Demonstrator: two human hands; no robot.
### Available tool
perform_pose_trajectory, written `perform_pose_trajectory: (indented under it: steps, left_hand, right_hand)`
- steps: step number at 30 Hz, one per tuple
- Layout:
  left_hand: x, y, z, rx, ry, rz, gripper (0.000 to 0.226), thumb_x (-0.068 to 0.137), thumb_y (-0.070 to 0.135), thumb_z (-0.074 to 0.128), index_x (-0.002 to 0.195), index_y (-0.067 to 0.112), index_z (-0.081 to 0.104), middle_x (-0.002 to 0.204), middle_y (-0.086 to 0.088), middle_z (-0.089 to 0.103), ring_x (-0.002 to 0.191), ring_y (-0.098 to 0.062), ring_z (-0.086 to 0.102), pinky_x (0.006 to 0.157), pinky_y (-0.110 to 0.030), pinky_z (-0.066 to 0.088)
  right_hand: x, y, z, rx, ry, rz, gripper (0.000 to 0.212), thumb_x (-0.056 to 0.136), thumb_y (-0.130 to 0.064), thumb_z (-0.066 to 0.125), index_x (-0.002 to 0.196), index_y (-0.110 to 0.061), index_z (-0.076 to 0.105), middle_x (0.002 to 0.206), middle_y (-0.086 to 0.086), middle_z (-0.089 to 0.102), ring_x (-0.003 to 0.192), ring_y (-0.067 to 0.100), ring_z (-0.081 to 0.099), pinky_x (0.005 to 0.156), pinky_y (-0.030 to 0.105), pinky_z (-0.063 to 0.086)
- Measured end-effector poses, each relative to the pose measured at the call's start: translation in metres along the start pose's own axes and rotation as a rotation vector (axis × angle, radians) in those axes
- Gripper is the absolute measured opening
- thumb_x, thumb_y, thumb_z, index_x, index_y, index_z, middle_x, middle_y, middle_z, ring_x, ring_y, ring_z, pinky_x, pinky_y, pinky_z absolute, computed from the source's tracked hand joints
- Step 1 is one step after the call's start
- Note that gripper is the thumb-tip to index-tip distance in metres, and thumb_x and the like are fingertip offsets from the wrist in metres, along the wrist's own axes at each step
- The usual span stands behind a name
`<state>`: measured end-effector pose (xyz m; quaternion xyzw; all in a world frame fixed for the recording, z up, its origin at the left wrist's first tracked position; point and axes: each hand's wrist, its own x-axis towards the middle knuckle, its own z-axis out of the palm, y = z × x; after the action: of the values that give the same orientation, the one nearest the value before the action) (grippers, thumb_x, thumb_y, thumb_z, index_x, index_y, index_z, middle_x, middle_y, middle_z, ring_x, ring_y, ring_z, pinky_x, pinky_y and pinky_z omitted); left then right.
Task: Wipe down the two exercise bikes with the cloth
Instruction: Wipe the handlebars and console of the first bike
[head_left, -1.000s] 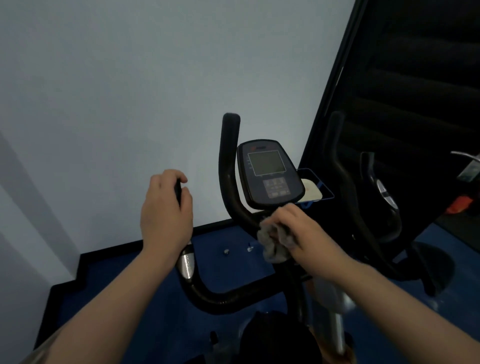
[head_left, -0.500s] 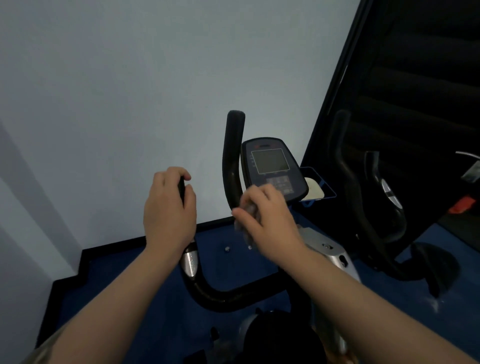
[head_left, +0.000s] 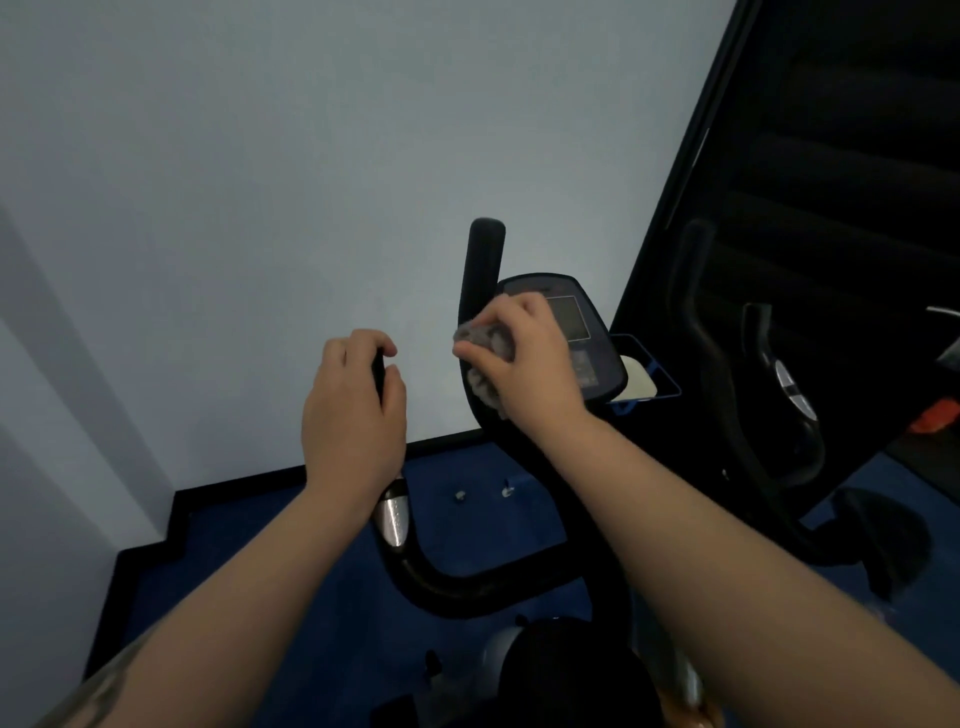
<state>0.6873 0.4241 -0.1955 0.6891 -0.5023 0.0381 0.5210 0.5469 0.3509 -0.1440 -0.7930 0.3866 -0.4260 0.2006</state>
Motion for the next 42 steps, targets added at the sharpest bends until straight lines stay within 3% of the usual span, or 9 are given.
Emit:
perform_pose_trajectory:
  steps: [7,11,14,18,22,27,30,36,42]
  left_hand:
    - [0.000,-0.001,0.003,-0.024,0.008,-0.001,0.015,0.095,0.016,0.046,0.103,0.029,0.047,0.101,0.009,0.044,0.067,-0.010,0.052,0.055,-0.034,0.048]
    - [-0.001,-0.001,0.002,-0.024,0.007,-0.002,0.015,0.095,0.016,0.046,0.104,0.028,0.048,0.101,0.009,0.044,0.067,-0.010,0.052,0.056,-0.034,0.048]
    - [-0.001,-0.002,0.002,-0.006,0.003,0.002,0.015,0.095,0.017,0.047,0.105,0.028,0.048,0.101,0.010,0.043,0.068,-0.010,0.052,0.057,-0.034,0.048]
    - [0.000,-0.005,0.003,-0.015,0.005,0.011,0.016,0.095,0.017,0.047,0.103,0.030,0.047,0.099,0.011,0.042,0.069,-0.009,0.051,0.055,-0.027,0.043]
    - [-0.002,-0.001,0.003,-0.027,0.002,0.001,0.015,0.095,0.017,0.046,0.104,0.029,0.047,0.102,0.008,0.045,0.070,-0.012,0.052,0.058,-0.033,0.046]
    - [-0.002,-0.001,0.001,-0.007,-0.008,-0.008,0.014,0.095,0.018,0.046,0.105,0.027,0.048,0.107,0.002,0.047,0.076,-0.017,0.053,0.065,-0.042,0.049]
    - [-0.002,-0.001,0.001,-0.007,-0.018,-0.003,0.014,0.095,0.019,0.045,0.106,0.028,0.047,0.107,0.002,0.047,0.075,-0.017,0.052,0.064,-0.043,0.050]
    - [-0.003,-0.001,0.001,-0.022,-0.008,-0.034,0.014,0.095,0.020,0.045,0.106,0.029,0.047,0.108,0.001,0.047,0.075,-0.018,0.052,0.065,-0.042,0.050]
    - [-0.002,0.001,-0.002,0.020,-0.020,-0.028,0.014,0.095,0.021,0.044,0.106,0.028,0.047,0.109,-0.001,0.048,0.079,-0.021,0.053,0.065,-0.041,0.049]
  right_hand:
    - [-0.060,0.024,-0.036,-0.080,-0.268,-0.086,0.018,0.074,-0.025,0.079,0.083,-0.025,0.063,0.093,-0.008,0.051,0.090,0.003,0.050,0.077,0.018,0.042]
    - [-0.006,0.005,-0.026,0.028,0.040,-0.074,0.018,0.074,-0.016,0.079,0.085,-0.016,0.066,0.097,0.002,0.055,0.087,-0.011,0.049,0.077,0.004,0.036]
    - [0.015,-0.007,0.003,0.117,0.119,-0.022,0.016,0.076,-0.013,0.078,0.086,-0.017,0.066,0.102,-0.001,0.050,0.094,-0.006,0.050,0.082,0.008,0.041]
    - [-0.024,0.013,-0.003,0.094,-0.048,0.009,0.016,0.077,-0.020,0.077,0.078,-0.020,0.061,0.092,-0.004,0.050,0.081,-0.003,0.053,0.064,0.008,0.044]
    - [-0.015,0.021,-0.047,-0.085,-0.367,-0.006,0.019,0.072,-0.032,0.080,0.077,-0.026,0.062,0.086,-0.006,0.056,0.078,0.004,0.056,0.065,0.019,0.042]
    - [-0.012,0.008,-0.011,0.029,-0.101,0.028,0.018,0.076,-0.018,0.078,0.083,-0.014,0.062,0.093,0.005,0.055,0.083,0.010,0.053,0.070,0.018,0.040]
    - [-0.067,0.032,-0.034,0.029,-0.112,-0.017,0.020,0.076,-0.017,0.078,0.083,-0.014,0.060,0.091,0.001,0.052,0.083,0.005,0.051,0.072,0.011,0.039]
    - [-0.137,0.050,-0.096,0.076,-0.258,0.081,0.017,0.076,-0.028,0.078,0.081,-0.025,0.062,0.087,-0.010,0.056,0.087,0.009,0.057,0.077,0.022,0.044]
    - [-0.124,0.025,-0.057,0.090,-0.028,0.188,0.017,0.077,-0.016,0.078,0.080,-0.023,0.063,0.094,-0.002,0.055,0.088,0.004,0.054,0.077,0.012,0.042]
